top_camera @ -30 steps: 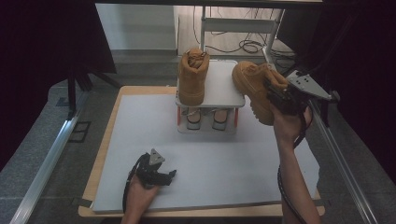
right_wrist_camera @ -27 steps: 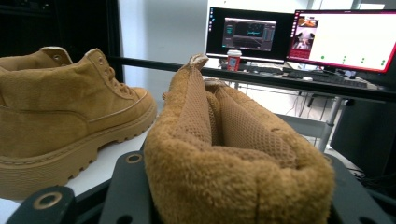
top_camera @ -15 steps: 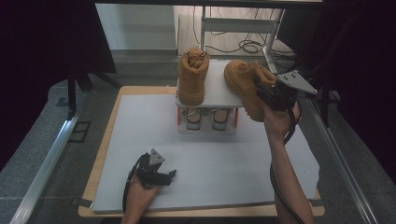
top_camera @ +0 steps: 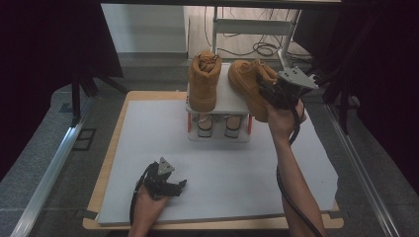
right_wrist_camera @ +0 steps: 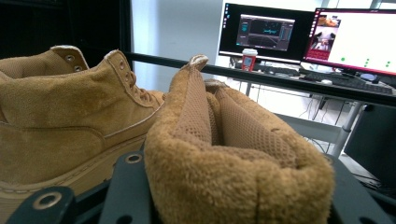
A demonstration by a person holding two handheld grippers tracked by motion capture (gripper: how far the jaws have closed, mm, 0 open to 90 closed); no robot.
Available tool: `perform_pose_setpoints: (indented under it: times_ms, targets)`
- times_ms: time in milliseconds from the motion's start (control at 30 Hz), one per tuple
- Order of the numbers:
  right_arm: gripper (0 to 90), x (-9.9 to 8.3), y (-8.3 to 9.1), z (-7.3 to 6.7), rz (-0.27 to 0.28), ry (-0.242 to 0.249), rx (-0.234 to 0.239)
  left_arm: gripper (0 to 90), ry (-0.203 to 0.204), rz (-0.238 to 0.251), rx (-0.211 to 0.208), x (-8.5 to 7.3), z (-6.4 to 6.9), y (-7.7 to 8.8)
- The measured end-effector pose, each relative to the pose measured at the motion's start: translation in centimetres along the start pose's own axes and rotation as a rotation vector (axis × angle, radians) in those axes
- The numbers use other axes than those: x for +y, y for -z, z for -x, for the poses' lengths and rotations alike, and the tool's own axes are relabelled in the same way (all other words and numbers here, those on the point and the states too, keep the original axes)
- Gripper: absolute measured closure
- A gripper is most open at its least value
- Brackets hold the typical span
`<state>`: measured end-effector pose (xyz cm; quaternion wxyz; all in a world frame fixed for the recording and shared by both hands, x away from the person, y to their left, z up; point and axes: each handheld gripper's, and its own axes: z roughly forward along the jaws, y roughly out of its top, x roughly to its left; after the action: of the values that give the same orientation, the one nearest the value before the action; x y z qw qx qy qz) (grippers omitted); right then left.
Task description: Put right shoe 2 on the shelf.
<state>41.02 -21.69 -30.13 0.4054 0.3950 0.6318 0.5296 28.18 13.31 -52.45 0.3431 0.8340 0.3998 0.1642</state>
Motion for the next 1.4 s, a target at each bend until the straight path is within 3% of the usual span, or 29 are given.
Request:
perform_pose_setpoints:
  times_ms: [900, 1067, 1267, 1400]
  targets:
    - [52.3, 0.1, -4.9, -1.6, -0.016, 0.011, 0.006, 13.5, -0.004, -0.002, 0.002, 0.0, 0.0, 0.0]
    - [39.1, -0.3, -5.1, -2.1, -0.011, 0.029, 0.009, 13.5, -0.006, -0.001, 0.004, 0.0, 0.1, 0.0]
    - [23.1, -0.6, -4.9, -1.1, -0.028, 0.027, 0.036, 13.5, -0.008, -0.001, 0.004, 0.0, 0.0, 0.0]
    - [13.3, -0.5, -5.1, -1.3, -0.042, 0.029, 0.020, 13.5, -0.006, 0.001, 0.004, 0.0, 0.1, 0.0]
